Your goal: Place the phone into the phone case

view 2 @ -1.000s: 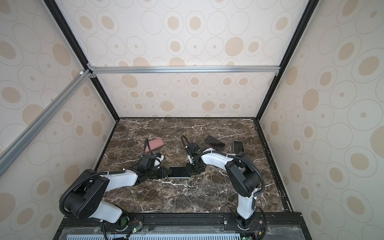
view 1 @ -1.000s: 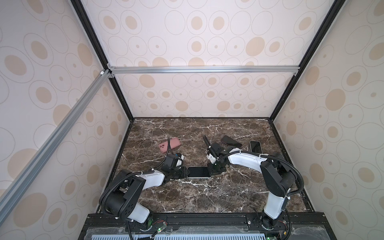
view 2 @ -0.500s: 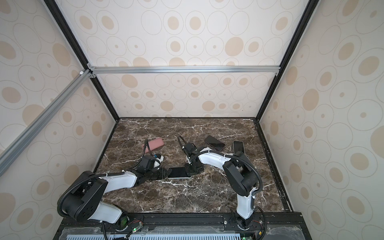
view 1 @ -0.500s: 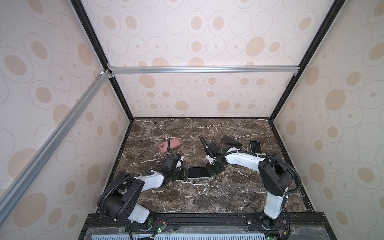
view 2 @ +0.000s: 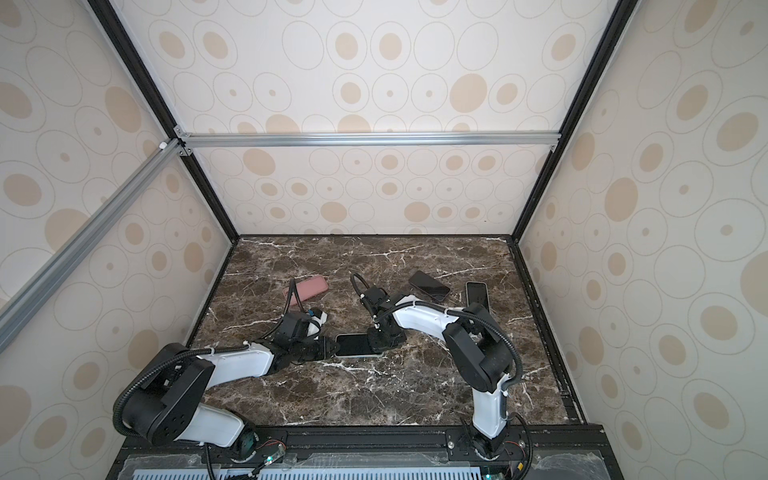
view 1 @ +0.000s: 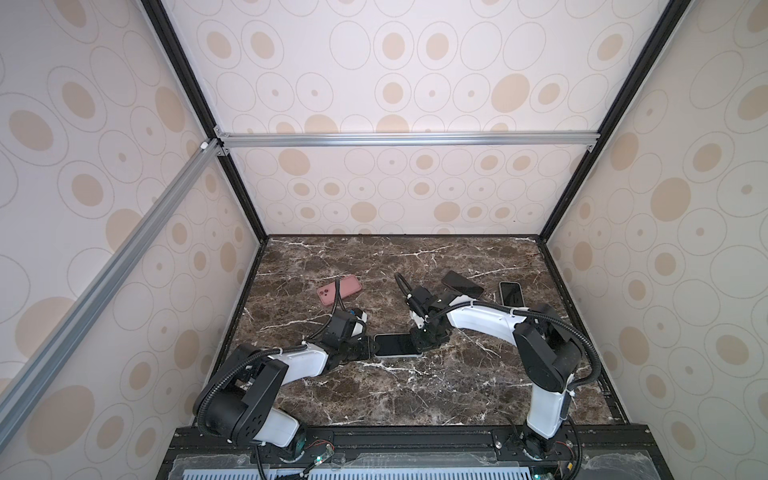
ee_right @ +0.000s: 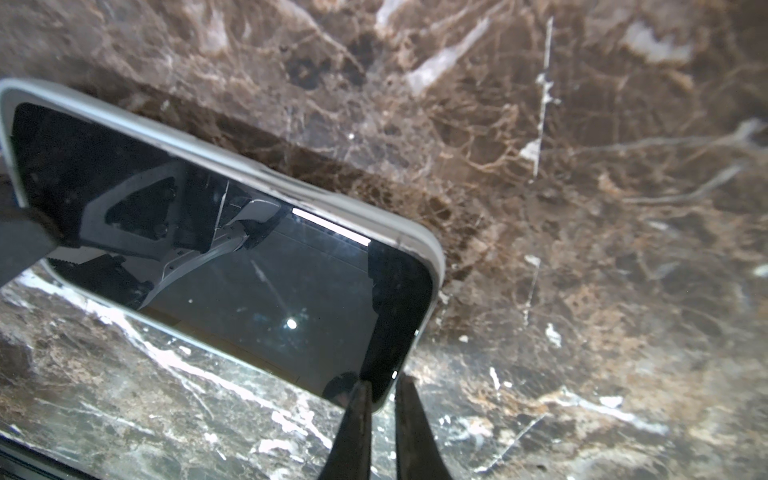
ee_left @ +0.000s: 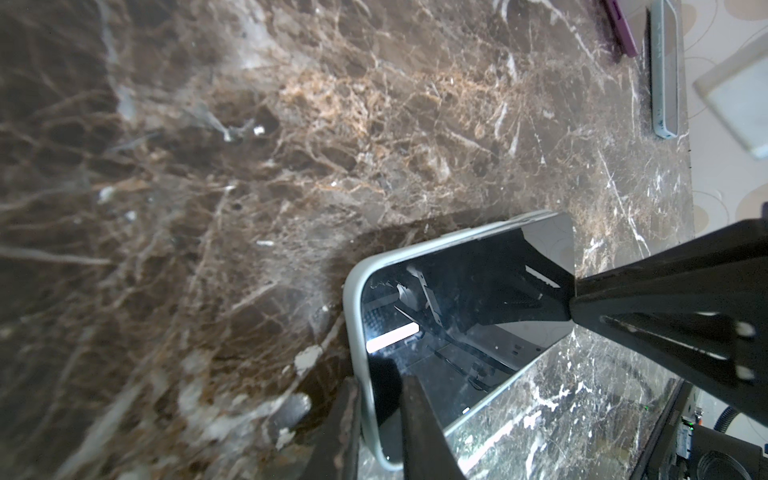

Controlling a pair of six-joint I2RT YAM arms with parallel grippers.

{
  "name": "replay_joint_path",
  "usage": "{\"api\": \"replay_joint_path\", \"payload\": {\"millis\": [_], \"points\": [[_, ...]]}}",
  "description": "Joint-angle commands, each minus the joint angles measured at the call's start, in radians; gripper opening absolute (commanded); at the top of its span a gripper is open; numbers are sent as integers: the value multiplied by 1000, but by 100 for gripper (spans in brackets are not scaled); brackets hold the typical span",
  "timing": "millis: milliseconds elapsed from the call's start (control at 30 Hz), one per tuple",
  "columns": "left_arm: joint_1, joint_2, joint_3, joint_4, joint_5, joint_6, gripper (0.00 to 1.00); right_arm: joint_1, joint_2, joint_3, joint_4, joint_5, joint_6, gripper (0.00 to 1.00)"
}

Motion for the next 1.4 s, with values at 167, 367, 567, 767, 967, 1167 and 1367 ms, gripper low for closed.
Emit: {"api": "replay_joint_path", "payload": {"millis": [167,367,567,767,967,1167,1367], "points": [[-17,2,2,-76,-1,-14,19,47,354,-150,189,95,-36,12],[-18,-5,2,-78,-8,-18,19,47,375,-150,189,108,-38,12],[-17,-12,-6,-79,-11,-22,19,48,392,-150,197,110,-38,12],[-17,-22,-12,-79,-19,-25,19,47,407,-150,202,118,-35,12],[-16,-35,-15,-86,-21,-29,19,46,421,-139,199,120,-33,11],[-16,-63,-22,-90,-29,-36,20,49,431,-126,189,115,-40,11],[-16,-57,-29,-70,-28,-41,20,52,454,-96,156,117,-50,12]]}}
